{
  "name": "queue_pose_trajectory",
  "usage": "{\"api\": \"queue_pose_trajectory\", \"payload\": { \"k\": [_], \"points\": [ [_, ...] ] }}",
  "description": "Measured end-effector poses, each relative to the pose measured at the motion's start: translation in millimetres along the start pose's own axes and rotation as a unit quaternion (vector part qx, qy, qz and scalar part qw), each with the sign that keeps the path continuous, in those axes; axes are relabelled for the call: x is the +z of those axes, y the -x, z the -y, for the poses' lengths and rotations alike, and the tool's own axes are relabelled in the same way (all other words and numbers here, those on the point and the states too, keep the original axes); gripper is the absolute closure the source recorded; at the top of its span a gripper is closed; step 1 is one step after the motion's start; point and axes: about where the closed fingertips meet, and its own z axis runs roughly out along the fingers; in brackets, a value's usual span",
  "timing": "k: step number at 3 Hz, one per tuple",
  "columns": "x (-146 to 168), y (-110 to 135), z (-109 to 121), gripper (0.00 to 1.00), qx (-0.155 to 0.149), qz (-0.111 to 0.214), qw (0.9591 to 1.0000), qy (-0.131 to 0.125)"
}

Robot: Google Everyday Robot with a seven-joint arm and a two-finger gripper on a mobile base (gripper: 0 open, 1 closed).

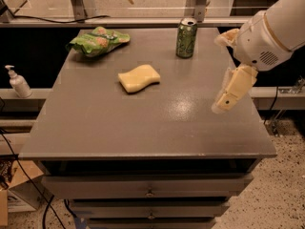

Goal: Pick sponge

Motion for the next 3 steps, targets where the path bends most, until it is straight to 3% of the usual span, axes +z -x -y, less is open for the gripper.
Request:
{"api": "queue_pose_trajectory", "payload": {
  "k": [2,3],
  "points": [
    [68.6,46.3,39.7,0.00,-0.021,0.074,0.9970,0.003],
    [115.0,68.4,59.3,0.00,-0.028,0.098,0.9945,0.026]
  ]
}}
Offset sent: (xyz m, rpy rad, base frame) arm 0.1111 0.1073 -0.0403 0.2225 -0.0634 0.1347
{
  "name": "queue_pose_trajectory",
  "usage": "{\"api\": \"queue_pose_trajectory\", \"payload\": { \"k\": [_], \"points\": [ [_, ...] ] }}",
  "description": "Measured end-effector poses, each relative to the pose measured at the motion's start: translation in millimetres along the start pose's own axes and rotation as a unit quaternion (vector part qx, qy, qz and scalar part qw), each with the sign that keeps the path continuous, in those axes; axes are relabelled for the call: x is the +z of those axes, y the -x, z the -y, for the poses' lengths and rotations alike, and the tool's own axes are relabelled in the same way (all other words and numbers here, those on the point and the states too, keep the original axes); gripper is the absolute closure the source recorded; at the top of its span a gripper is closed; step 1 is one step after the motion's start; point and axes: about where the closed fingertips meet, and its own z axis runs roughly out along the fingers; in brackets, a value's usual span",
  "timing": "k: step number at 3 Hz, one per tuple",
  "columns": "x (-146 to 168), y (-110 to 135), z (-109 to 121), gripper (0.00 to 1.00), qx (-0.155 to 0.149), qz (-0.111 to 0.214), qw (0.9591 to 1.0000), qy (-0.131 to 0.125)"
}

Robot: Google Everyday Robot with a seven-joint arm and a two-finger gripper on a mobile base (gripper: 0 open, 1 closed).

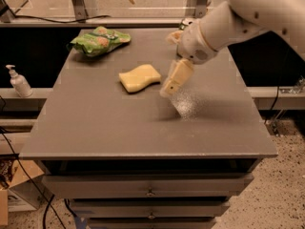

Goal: Pick sponge

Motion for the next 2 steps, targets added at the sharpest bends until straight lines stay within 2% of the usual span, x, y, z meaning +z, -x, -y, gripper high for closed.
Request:
{"api": "queue_pose_trajectory", "payload": {
  "k": [2],
  "points": [
    [78.2,7.5,22.9,0.00,0.011,0.023,0.9982,0.054]
  ]
}}
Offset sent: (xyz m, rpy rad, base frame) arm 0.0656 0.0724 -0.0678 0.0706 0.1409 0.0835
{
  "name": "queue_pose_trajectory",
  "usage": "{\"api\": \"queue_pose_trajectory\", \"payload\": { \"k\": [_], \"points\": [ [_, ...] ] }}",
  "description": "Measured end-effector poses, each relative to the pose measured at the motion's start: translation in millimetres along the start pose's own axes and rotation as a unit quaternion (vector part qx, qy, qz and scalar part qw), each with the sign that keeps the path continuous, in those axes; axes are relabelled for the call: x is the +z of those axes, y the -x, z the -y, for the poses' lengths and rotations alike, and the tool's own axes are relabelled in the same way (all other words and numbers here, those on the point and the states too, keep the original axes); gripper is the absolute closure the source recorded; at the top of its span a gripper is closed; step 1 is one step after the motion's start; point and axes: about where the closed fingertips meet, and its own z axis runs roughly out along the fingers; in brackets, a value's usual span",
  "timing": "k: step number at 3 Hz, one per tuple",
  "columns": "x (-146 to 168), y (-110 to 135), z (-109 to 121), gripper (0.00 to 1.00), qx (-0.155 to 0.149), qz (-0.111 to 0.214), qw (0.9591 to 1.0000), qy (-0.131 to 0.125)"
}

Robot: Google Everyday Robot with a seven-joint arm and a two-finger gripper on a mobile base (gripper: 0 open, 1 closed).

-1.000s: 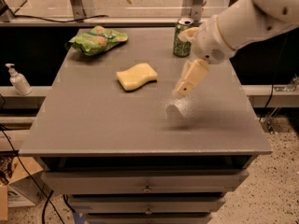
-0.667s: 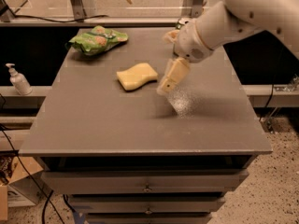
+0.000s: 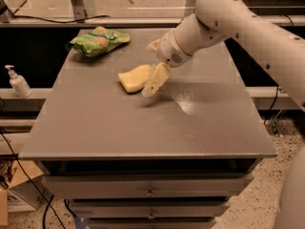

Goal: Pick sponge

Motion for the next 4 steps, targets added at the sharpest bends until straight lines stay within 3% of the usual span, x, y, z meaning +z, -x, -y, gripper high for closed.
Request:
{"api": "queue_pose_trajectory", "payload": {
  "k": [2,3,4],
  "points": [
    [25.4,-2.5,9.4,0.41,0.003,-0.001,0.9996,0.029],
    [20.6,0.9,8.8,0.64,-0.007,-0.009,0.9994,0.033],
    [-5.3,22.7,9.3,0.88,-0.035,-0.004,0.9992,0.020]
  ]
}}
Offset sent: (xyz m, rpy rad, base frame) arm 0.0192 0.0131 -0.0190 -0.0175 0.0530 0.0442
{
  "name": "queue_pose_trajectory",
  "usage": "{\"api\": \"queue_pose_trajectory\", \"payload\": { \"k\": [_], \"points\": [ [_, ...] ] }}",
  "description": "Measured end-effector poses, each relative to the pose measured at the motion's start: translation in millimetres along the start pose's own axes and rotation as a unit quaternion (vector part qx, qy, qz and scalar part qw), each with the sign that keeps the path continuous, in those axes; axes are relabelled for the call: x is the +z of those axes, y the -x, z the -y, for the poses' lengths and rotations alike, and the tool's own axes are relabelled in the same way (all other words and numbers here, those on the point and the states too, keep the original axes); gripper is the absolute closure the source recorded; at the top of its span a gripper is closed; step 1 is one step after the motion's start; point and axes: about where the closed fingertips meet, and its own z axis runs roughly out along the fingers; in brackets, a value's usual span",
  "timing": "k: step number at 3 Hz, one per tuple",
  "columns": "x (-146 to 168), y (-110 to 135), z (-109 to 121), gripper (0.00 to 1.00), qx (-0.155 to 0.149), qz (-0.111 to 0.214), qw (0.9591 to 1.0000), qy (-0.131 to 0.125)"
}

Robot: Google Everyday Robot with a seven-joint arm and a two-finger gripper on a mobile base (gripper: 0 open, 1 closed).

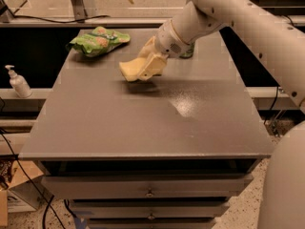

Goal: Pick sponge

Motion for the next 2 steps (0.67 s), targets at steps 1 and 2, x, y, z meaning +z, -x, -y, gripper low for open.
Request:
{"api": "queue_pose_trajectory", "payload": {
  "k": [1,2],
  "points": [
    [-48.2,37.5,5.0,1.00,-0.043,0.015,0.9981,-0.042],
    [-54.0,43.4,5.8,1.00,-0.048,0.017,0.9976,-0.047]
  ]
}}
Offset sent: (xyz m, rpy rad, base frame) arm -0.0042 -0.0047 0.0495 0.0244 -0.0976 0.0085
